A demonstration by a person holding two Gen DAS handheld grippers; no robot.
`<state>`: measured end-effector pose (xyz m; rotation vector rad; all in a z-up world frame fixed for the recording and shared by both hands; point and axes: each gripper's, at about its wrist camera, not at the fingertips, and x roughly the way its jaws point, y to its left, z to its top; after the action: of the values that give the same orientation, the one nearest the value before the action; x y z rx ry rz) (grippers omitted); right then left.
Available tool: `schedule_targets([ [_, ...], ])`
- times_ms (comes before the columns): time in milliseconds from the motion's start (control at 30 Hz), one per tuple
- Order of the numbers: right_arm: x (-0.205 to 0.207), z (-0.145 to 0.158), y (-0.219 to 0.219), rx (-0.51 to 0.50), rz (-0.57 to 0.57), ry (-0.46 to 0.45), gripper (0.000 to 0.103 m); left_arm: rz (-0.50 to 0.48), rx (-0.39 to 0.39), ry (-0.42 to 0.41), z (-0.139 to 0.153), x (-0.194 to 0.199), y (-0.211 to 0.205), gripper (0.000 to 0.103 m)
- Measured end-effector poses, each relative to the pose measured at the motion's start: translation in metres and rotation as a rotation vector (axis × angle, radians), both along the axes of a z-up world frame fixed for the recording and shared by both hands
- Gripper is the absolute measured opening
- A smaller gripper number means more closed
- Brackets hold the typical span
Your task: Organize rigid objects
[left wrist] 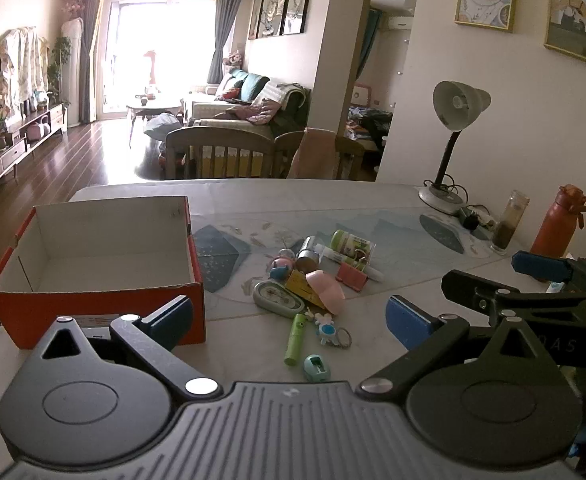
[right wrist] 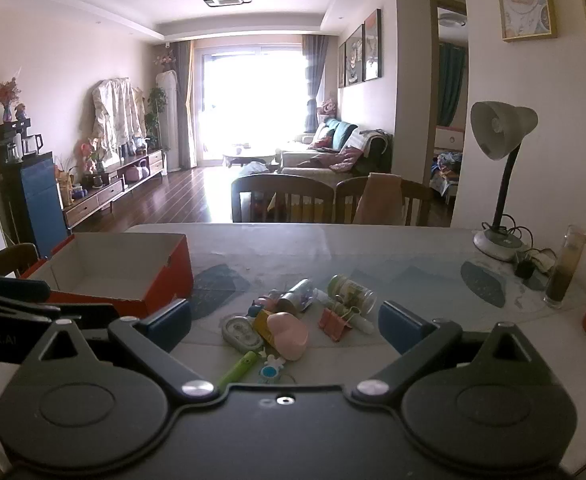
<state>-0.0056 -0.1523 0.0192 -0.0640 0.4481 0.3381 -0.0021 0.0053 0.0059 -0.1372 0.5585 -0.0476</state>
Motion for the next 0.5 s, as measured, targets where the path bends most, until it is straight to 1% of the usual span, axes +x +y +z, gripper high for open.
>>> schedule_targets([
  [500, 0.0041, 0.0001, -0.0006, 0.003, 0.005, 0.001, 0.098, -0.007, -0.007, 0.007, -0.0001, 0.0022, -0.0004, 0.103],
])
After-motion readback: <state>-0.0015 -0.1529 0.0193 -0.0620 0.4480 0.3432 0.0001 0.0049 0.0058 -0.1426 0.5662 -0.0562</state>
